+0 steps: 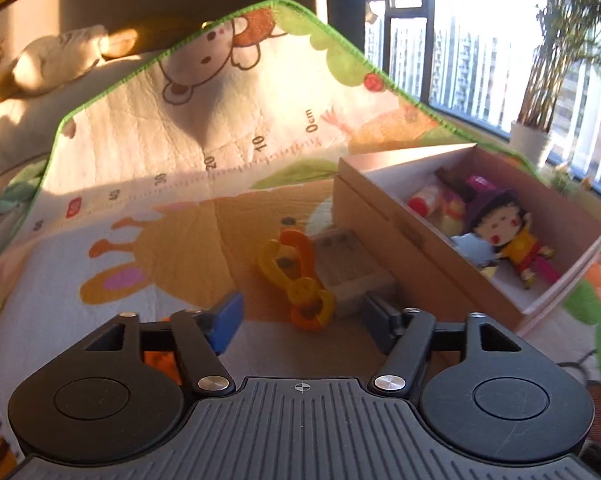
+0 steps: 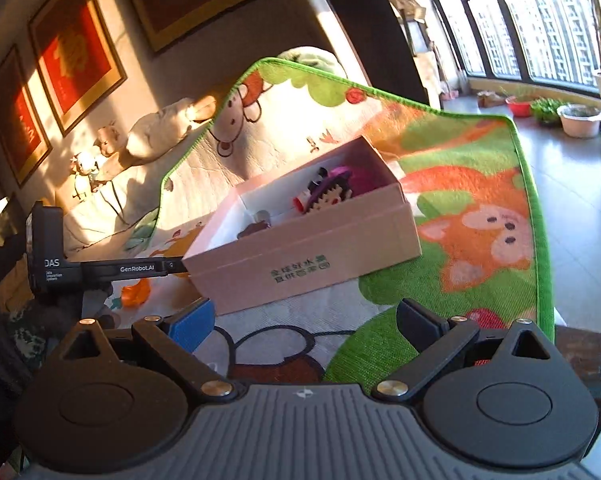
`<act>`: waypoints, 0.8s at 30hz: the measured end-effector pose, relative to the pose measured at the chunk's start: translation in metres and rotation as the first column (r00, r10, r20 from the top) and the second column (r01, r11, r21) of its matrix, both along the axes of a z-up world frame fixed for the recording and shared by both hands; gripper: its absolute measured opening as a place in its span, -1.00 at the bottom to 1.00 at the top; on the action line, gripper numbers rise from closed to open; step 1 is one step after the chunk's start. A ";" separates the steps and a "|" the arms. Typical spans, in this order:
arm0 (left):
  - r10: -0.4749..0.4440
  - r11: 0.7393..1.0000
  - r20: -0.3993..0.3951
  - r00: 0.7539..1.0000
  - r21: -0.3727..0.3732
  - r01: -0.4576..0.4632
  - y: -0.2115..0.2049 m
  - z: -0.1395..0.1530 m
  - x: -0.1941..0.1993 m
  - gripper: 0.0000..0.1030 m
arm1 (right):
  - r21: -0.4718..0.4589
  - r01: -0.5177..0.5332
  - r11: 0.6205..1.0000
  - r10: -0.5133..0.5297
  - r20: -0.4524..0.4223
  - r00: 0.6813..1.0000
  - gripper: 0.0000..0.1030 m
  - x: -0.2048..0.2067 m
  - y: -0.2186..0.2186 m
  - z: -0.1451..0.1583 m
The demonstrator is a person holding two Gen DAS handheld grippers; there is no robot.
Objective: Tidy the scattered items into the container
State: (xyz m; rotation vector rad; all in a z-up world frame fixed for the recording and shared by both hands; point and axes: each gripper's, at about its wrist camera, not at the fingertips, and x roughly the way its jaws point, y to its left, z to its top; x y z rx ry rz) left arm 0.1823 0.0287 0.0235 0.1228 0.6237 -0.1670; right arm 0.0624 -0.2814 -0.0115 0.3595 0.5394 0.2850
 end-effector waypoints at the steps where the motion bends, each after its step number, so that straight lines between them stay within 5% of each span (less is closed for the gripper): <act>1: -0.008 1.000 -0.001 1.000 0.025 0.008 -0.001 -0.003 0.004 0.48 | 0.003 0.003 1.000 -0.003 -0.010 1.000 0.90 0.002 -0.001 -0.003; 5: -0.023 0.984 0.015 1.000 0.177 0.020 -0.001 -0.012 0.016 0.63 | 0.020 0.003 1.000 -0.002 -0.033 0.999 0.90 0.005 -0.003 -0.008; 10: 0.118 0.927 0.069 0.991 0.350 -0.135 0.036 -0.015 0.026 0.63 | 0.033 -0.011 0.999 0.013 -0.057 0.998 0.91 0.009 -0.002 -0.011; 12: 0.130 0.941 0.056 0.990 0.308 -0.141 0.052 -0.011 0.027 0.63 | 0.033 -0.018 0.999 0.021 -0.067 0.998 0.91 0.011 -0.001 -0.013; 16: 0.017 0.996 -0.005 1.000 0.091 -0.017 0.059 0.000 0.026 0.41 | 0.034 -0.024 0.999 0.027 -0.080 0.996 0.92 0.013 0.000 -0.014; 19: -0.046 0.994 -0.027 0.999 0.094 0.048 0.040 -0.005 0.035 0.10 | 0.033 -0.021 0.999 0.024 -0.082 0.996 0.92 0.013 -0.001 -0.014; 24: -0.077 0.989 -0.049 0.996 0.122 0.082 0.034 -0.015 0.062 0.14 | 0.046 -0.012 0.999 0.016 -0.083 0.996 0.93 0.012 -0.004 -0.015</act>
